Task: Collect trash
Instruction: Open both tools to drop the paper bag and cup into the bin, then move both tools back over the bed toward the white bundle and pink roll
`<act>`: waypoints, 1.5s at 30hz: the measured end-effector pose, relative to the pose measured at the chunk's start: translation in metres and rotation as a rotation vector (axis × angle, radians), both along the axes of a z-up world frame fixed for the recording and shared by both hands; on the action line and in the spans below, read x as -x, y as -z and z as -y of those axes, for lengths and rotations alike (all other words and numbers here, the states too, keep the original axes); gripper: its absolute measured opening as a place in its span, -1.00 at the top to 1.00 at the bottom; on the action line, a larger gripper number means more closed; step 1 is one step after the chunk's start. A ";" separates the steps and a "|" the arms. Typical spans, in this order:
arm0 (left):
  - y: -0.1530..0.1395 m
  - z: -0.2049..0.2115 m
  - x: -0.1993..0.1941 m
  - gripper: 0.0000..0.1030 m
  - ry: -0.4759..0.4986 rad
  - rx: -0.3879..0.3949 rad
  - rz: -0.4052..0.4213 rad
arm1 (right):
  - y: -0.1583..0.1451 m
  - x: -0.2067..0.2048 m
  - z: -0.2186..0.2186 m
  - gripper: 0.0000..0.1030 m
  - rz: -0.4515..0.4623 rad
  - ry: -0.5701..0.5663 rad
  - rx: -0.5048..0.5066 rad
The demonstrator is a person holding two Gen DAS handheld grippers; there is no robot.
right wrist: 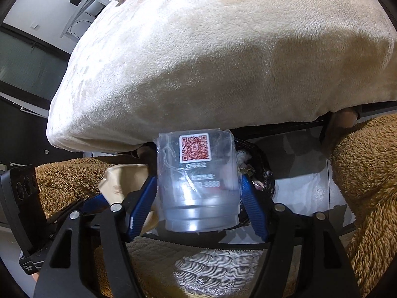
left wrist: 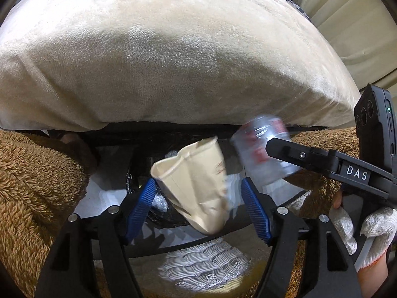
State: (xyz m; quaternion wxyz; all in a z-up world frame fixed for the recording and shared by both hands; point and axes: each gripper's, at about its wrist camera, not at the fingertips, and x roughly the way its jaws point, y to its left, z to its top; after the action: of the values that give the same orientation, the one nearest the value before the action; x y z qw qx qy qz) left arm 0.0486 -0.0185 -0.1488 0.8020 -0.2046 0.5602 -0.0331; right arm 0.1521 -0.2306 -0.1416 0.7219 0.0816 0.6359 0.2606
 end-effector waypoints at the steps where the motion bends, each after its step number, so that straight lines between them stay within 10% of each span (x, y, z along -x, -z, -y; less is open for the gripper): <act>1: 0.000 0.001 0.000 -0.40 -0.001 -0.002 0.001 | 0.000 0.000 -0.002 -0.40 -0.003 0.002 -0.003; 22: -0.020 -0.001 0.008 -0.41 -0.044 0.007 0.102 | -0.018 0.002 -0.003 -0.46 0.078 -0.015 -0.028; 39: -0.092 -0.025 0.007 -0.41 -0.034 0.007 0.398 | -0.105 0.003 0.003 -0.46 0.532 -0.072 -0.097; 45: -0.114 -0.045 -0.014 -0.41 -0.047 -0.006 0.457 | -0.124 -0.026 -0.012 -0.46 0.566 -0.129 -0.125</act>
State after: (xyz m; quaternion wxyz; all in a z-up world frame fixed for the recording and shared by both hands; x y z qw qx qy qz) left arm 0.0624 0.0263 -0.0352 0.9092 -0.2022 0.3594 -0.0583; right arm 0.1777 -0.2186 -0.0177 0.8461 0.0095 0.3958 0.3569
